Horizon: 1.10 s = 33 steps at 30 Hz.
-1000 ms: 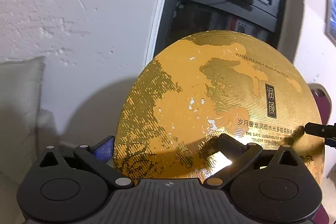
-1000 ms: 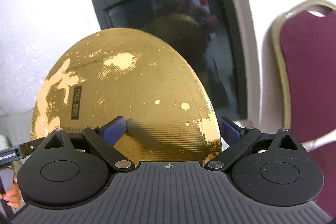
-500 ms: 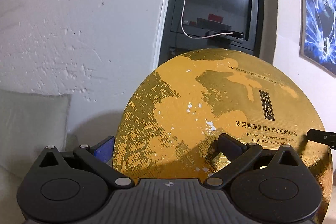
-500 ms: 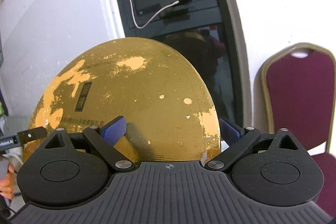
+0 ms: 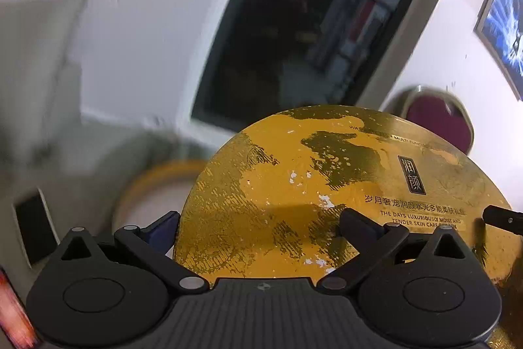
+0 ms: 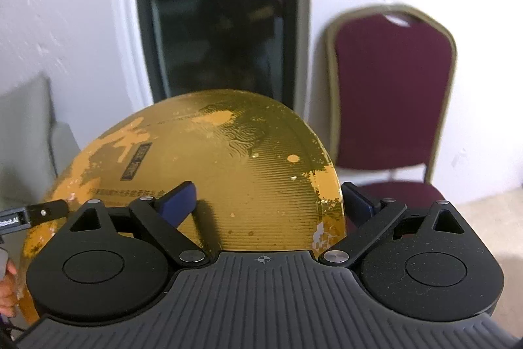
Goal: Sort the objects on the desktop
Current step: 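Lift the gold lid and carry it over the open box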
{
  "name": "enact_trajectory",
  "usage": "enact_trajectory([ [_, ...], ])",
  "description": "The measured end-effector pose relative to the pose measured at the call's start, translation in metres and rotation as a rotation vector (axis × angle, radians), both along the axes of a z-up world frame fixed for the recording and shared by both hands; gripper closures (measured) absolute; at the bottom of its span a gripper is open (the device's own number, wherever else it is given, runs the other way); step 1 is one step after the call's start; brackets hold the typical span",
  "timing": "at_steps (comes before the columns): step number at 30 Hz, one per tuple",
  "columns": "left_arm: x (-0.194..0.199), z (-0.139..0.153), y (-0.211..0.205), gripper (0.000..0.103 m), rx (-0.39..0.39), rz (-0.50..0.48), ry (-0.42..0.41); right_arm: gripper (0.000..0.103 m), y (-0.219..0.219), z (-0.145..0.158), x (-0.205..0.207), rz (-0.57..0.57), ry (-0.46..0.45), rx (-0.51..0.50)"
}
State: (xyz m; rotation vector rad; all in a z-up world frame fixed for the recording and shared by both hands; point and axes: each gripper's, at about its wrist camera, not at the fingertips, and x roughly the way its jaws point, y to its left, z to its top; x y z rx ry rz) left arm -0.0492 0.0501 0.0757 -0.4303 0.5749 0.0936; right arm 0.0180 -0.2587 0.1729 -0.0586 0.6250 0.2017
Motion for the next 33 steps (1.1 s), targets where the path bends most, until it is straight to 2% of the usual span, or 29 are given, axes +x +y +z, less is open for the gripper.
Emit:
enact_trajectory([
  [7,0.021,-0.035,-0.023,0.002,-0.067,-0.095,0.065,0.006,-0.026,-0.017,-0.003,-0.103,0.077,-0.073],
  [15,0.035,-0.048,-0.07,0.002,-0.085,-0.219,0.038,0.006,-0.071,-0.019,-0.029,-0.262,0.058,-0.1],
  [18,0.039,-0.05,-0.08,0.002,-0.087,-0.243,0.037,0.006,-0.079,-0.018,-0.036,-0.289,0.061,-0.105],
  [25,0.037,-0.058,-0.078,0.002,-0.101,-0.237,0.059,0.006,-0.076,-0.021,-0.044,-0.294,0.077,-0.117],
  [33,0.03,-0.065,-0.065,0.002,-0.081,-0.182,0.088,0.006,-0.068,-0.033,-0.028,-0.241,0.112,-0.094],
])
